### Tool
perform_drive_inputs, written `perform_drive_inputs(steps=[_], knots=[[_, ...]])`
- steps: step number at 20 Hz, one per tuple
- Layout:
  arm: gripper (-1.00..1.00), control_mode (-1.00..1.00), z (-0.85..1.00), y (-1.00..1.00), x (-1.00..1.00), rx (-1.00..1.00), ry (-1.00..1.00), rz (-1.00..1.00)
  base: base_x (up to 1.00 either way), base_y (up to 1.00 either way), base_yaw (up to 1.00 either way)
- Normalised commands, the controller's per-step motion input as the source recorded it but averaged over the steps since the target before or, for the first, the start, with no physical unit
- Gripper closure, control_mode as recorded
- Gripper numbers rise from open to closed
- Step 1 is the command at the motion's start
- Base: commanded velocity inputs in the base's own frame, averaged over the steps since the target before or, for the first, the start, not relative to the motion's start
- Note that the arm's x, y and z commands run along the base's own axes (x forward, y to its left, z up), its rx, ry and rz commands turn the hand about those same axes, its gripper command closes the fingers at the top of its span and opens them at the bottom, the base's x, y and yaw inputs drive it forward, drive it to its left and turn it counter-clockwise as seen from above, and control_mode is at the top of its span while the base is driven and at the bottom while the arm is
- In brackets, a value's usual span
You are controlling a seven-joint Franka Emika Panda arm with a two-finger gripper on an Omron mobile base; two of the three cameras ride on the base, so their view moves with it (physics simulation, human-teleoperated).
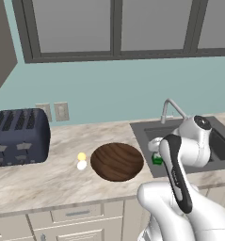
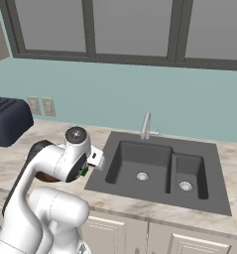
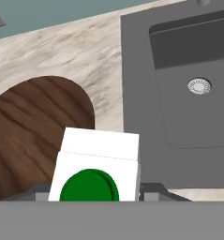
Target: Gather the eggs and milk located in the vicinity of the sink area and place them right next to the bowl.
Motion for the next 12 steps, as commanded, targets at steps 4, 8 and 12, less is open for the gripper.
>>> perform_drive_inputs(steps=[4, 8, 12], knots=[[1.0, -1.0, -0.21, 0.0, 0.12, 0.0, -0.02, 0.0, 0.0, 0.0, 0.0], [1.0, -1.0, -0.17, 0.0, 0.09, 0.0, -0.03, 0.0, 0.0, 0.0, 0.0], [1.0, -1.0, -0.15, 0.01, 0.09, 0.0, -0.03, 0.0, 0.0, 0.0, 0.0]])
